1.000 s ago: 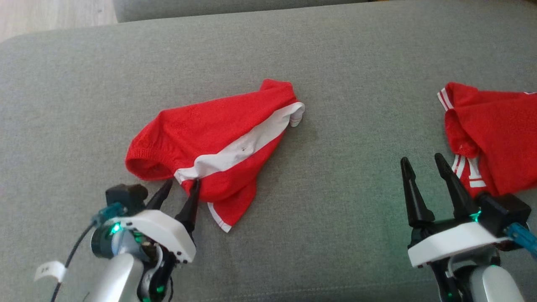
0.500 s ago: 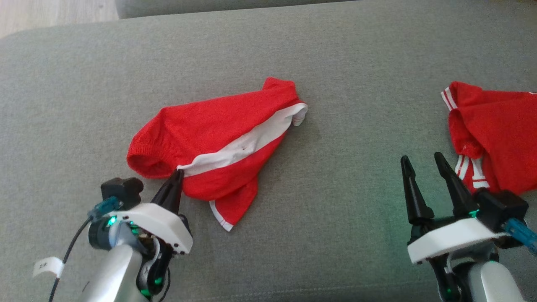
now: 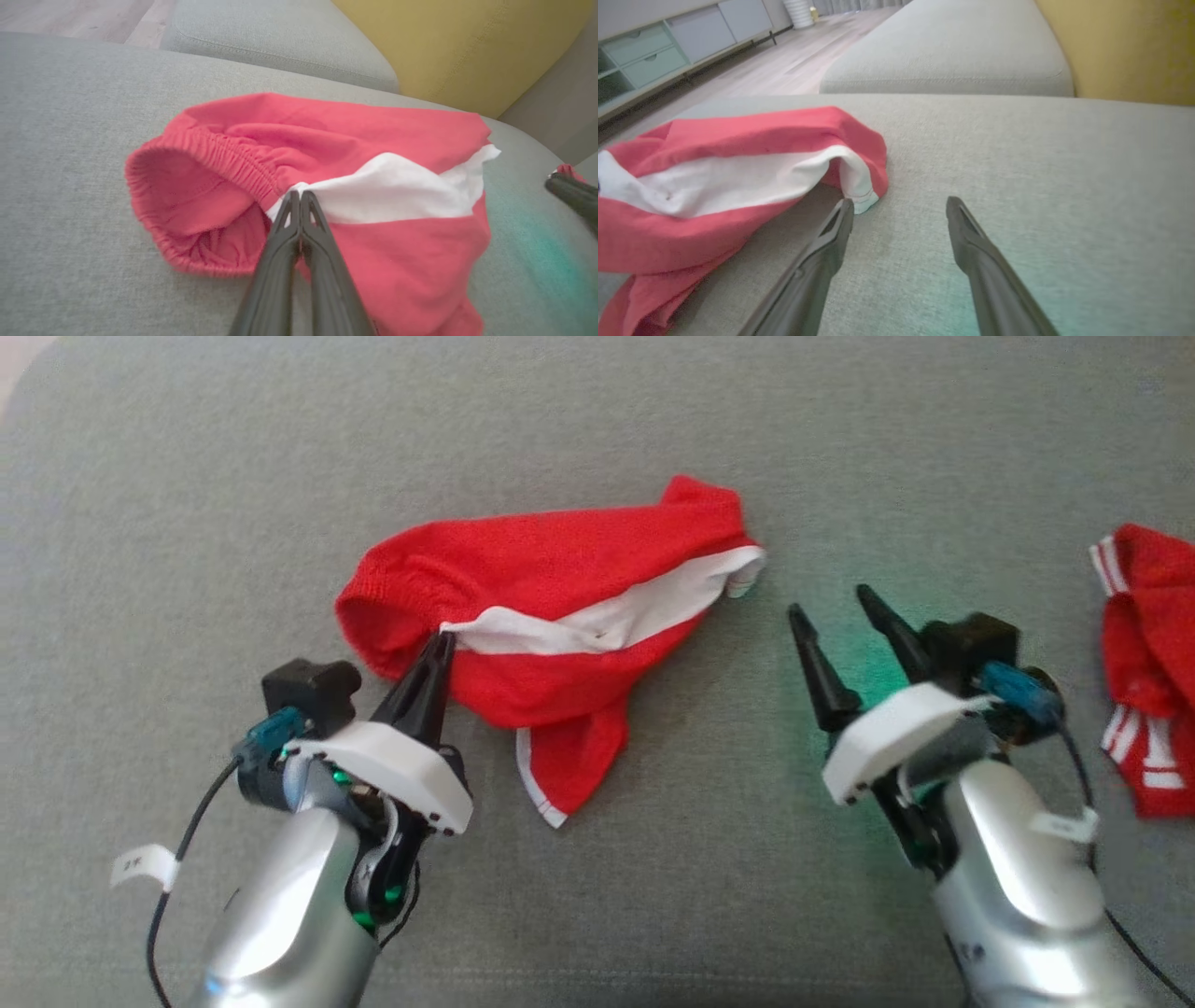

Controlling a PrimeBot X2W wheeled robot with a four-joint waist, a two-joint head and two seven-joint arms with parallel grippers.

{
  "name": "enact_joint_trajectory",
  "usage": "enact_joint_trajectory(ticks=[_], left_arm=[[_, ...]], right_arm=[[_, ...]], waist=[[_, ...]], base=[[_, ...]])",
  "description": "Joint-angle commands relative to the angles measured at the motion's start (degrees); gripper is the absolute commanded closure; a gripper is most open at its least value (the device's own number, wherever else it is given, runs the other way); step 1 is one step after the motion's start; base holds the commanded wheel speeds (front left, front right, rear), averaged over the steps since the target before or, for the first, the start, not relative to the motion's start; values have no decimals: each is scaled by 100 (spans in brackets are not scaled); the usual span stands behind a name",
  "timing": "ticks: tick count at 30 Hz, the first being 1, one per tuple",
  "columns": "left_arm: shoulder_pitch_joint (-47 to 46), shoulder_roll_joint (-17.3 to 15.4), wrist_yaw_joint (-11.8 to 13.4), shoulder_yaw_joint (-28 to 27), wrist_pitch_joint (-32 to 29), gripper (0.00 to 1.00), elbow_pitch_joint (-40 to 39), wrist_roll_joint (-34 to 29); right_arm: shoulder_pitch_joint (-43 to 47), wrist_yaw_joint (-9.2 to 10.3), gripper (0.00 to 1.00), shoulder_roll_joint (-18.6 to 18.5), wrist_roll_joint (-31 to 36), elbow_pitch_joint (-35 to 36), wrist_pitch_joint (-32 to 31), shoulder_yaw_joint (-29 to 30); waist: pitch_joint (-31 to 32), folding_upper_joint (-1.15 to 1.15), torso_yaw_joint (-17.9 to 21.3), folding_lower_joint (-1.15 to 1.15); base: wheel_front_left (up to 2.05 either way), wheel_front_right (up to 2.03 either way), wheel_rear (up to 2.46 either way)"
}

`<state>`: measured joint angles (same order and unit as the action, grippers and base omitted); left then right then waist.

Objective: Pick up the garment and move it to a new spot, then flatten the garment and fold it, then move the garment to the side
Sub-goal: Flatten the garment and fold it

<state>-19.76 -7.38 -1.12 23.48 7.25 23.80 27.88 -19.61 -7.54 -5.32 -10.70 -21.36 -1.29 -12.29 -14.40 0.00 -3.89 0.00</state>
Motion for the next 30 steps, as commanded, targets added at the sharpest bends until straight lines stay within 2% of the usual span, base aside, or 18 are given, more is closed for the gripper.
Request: enact_joint_trajectory(ticks=[1,4,11,12,13,14,23,30], left_arm=[[-294,-46,-57,-143,107,100,-96,-44],[-432,10,-106,-68,214,100,24,-76],[-570,70,-175,-3,372,100,213,-66],[-586,79,-184,4,393,100,240,-62],[-601,87,-190,10,411,100,265,-58],[-616,94,-196,15,430,100,288,-55],[-657,68,-157,5,613,100,356,-127],[-563,-255,97,-69,729,100,-255,-490]], right_arm=[[-341,5,0,76,-59,-213,149,-254],[-944,5,0,177,-136,-1183,411,-487],[-1778,5,0,239,-164,-2546,832,-780],[-1855,5,54,240,-231,-2676,877,-881],[-1923,5,67,241,-301,-2789,913,-1010],[-1979,5,100,242,-401,-2885,956,-1122],[-2193,5,100,243,-926,-3370,1383,-1516],[-2010,5,100,137,-746,-2903,1613,-1491]], waist=[[-111,0,-149,0],[-170,0,-241,0],[-226,0,-314,0],[-229,0,-327,0],[-236,0,-337,0],[-241,0,-345,0],[-179,0,-337,0],[87,0,-178,0]], base=[[0,0,0],[0,0,0],[0,0,0],[0,0,0],[0,0,0],[0,0,0],[0,0,0],[0,0,0]])
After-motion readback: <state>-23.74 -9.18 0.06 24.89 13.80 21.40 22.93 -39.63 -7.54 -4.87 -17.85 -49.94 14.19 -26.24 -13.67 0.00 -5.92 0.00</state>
